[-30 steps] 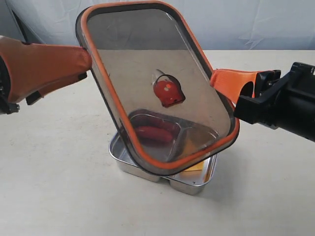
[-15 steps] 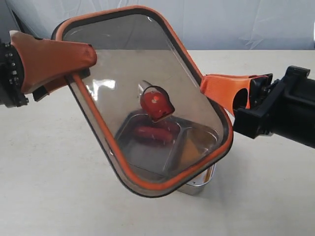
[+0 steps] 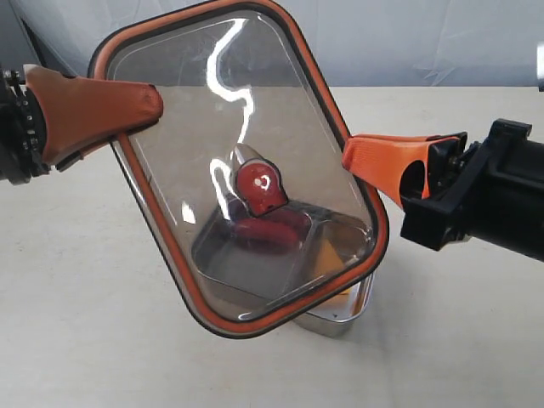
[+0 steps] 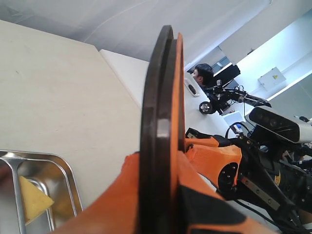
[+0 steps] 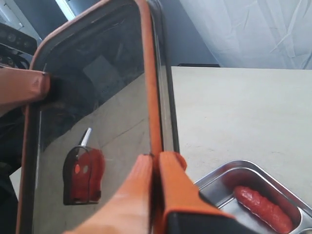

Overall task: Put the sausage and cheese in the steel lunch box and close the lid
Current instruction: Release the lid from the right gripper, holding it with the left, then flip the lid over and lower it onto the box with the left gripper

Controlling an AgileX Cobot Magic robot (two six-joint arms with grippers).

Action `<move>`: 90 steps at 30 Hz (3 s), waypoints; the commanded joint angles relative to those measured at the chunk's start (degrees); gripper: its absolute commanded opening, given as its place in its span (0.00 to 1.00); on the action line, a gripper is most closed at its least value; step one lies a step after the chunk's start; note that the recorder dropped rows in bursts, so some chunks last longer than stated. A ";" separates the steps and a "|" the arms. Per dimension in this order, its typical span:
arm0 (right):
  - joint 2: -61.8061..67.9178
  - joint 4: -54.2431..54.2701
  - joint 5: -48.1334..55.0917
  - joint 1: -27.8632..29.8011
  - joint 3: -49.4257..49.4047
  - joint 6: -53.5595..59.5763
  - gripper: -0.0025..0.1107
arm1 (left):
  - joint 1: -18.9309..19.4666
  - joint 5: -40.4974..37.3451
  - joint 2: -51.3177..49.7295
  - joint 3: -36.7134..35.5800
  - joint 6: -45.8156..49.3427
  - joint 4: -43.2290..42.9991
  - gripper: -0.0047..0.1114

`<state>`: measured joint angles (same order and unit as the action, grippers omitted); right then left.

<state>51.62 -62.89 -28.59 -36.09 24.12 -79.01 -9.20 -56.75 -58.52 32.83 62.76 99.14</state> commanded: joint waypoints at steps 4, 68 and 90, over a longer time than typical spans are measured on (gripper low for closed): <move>0.12 0.01 2.75 0.01 -0.07 -0.73 0.07 | -0.10 -0.16 -0.16 0.42 0.37 0.81 0.04; -14.36 2.35 46.93 0.01 -0.07 -0.73 0.39 | -54.53 88.03 -22.88 7.29 59.07 -30.84 0.04; -19.81 4.47 59.82 0.01 -0.07 -0.42 0.39 | -69.86 123.96 -49.14 7.29 46.83 -41.02 0.04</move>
<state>32.05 -58.01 30.68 -36.20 24.12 -79.88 -78.24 62.81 -105.91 40.04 110.12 57.78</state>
